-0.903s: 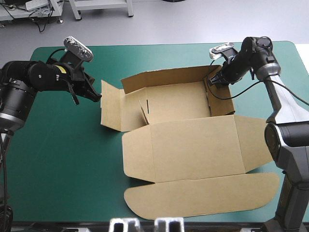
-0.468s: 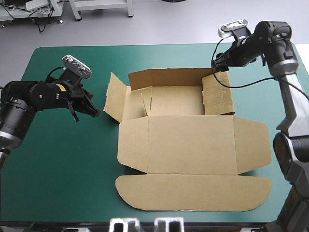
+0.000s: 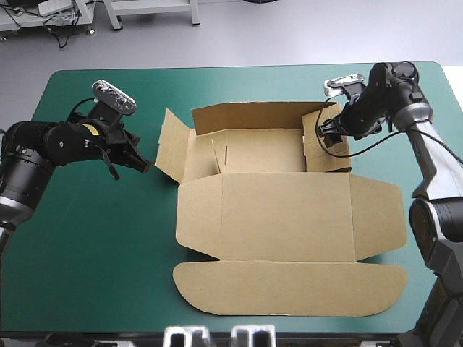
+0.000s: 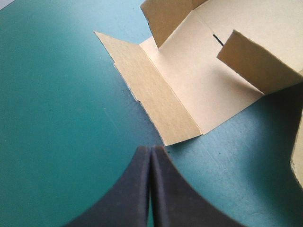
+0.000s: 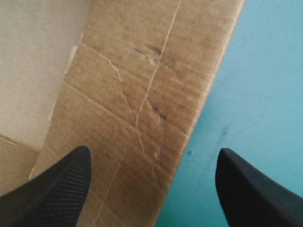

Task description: Fold the box

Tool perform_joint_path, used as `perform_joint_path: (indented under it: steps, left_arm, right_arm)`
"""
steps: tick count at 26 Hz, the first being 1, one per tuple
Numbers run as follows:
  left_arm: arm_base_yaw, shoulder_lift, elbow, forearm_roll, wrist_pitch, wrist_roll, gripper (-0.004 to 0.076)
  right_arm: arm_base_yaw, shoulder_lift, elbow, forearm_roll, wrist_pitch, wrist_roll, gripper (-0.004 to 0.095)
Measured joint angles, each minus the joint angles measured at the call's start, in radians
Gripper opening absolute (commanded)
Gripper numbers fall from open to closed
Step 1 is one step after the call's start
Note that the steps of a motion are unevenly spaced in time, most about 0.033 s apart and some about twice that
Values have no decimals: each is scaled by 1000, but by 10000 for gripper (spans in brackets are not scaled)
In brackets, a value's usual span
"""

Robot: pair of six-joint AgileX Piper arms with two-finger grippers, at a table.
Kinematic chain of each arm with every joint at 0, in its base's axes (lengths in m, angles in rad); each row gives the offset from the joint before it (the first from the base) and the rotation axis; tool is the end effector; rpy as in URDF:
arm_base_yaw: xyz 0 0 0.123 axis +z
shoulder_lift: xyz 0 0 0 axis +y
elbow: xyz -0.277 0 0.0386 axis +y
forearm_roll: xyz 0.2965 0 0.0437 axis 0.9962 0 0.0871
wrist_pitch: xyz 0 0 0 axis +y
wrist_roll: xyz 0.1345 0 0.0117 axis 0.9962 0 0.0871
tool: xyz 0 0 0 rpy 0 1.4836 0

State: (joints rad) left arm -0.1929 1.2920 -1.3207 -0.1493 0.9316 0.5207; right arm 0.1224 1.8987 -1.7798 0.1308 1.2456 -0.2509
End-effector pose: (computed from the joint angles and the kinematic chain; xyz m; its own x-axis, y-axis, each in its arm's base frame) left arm 0.3388 -0.0826 0.3550 -0.5327 0.5269 -0.6623 0.5435 0.8129 0.2095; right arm 0.4589 0.0733 0.2529 -0.8961 -0.3176 -0.3100 -0.3504 0.9350 0.0551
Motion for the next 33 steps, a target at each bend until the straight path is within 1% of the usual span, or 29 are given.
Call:
perform_joint_path:
  steps: [4, 7, 9, 13, 14, 16, 17, 26, 28, 30, 32, 33]
  left_arm:
    - [0, 0, 0, -10, -4, 0, -9]
    - [0, 0, 0, -14, -1, 0, -9]
    - [0, 0, 0, -15, 0, 0, -9]
    - [0, 0, 0, -16, 0, 0, -9]
    - [0, 0, 0, -17, 0, 0, -9]
    - [0, 0, 0, -22, 0, 0, -9]
    - [0, 0, 0, -24, 0, 0, -9]
    - [0, 0, 1, -45, -3, -1, -9]
    - [0, 0, 1, -45, -41, -28, -9]
    - [0, 0, 1, 6, -126, -123, -9]
    - [0, 1, 1, 158, -272, -297, -9]
    - [0, 3, 1, 214, -314, -352, -8]
  right_arm:
    - [0, 59, 1, 22, -13, 18, 637]
    - [0, 107, 1, 47, -14, 22, 568]
    - [0, 134, 2, 63, -15, 22, 475]
    - [-1, 145, 2, 64, -18, 14, 209]
    - [-1, 145, 1, 62, -18, 5, 126]
    - [-1, 145, -4, 65, -18, -18, 16]
    - [-1, 145, -9, 70, -18, -24, -18]
    - [0, 144, -105, 67, -19, -56, -17]
    - [0, 124, -125, 30, -17, -57, -17]
    - [-11, 71, -129, 9, -13, -59, -17]
    - [-55, 0, -134, 29, -9, -80, -19]
    - [-77, -23, -134, 47, -6, -97, -19]
